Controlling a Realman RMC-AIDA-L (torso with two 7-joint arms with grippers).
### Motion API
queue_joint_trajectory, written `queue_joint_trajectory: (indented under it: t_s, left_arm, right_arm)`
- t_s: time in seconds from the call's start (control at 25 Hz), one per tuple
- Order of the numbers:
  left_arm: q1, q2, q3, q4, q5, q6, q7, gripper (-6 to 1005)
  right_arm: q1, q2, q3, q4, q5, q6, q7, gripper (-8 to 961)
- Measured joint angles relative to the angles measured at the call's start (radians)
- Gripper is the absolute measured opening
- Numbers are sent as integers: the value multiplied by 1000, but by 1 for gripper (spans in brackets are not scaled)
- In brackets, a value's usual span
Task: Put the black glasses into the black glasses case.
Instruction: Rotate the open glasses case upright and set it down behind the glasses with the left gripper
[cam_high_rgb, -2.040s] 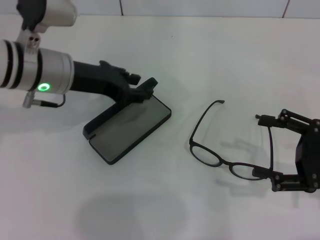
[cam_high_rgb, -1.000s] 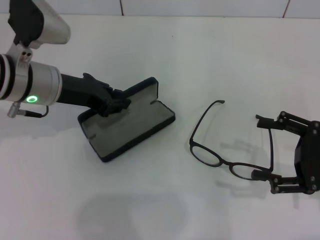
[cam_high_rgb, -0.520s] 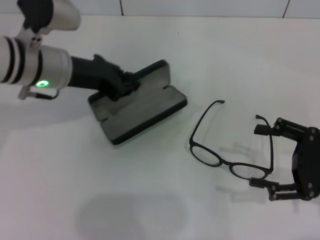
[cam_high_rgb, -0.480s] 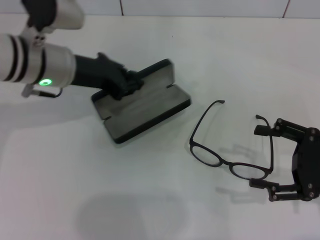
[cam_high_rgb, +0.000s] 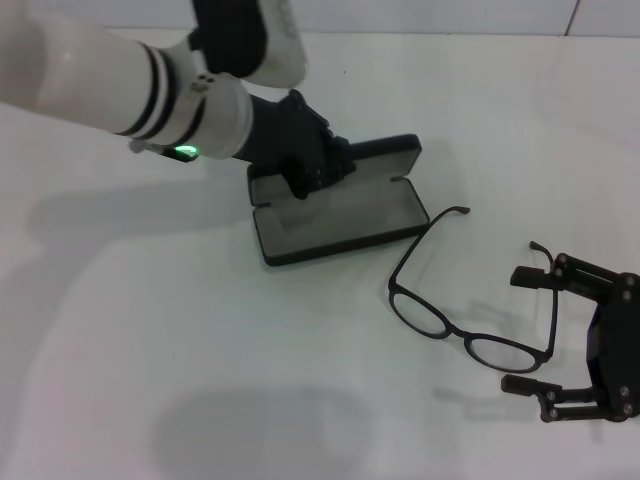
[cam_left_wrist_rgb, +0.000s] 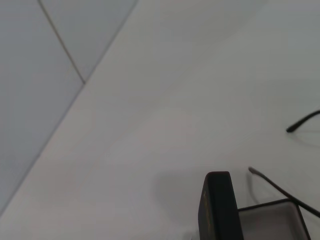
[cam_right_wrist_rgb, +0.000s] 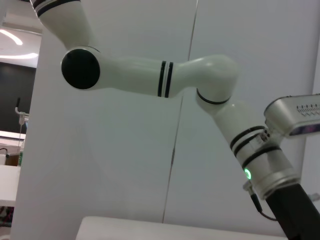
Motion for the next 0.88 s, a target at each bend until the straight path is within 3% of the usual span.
queue_joint_trajectory:
  t_s: [0.24,0.64,0.88]
  left_arm:
    - [-42,-3,12,-74,-4,-5,53,205]
    - [-43,-5,139,-49,-18,-22,16,206]
    - [-33,-6,151,-21,-13,-26,12,230]
  right_arm:
    - [0,0,6,31,0,-21,-24,878]
    - [-1,1,7,34,0,-23,-19,875]
    - [-11,-1,7,35,0,-23,-22,873]
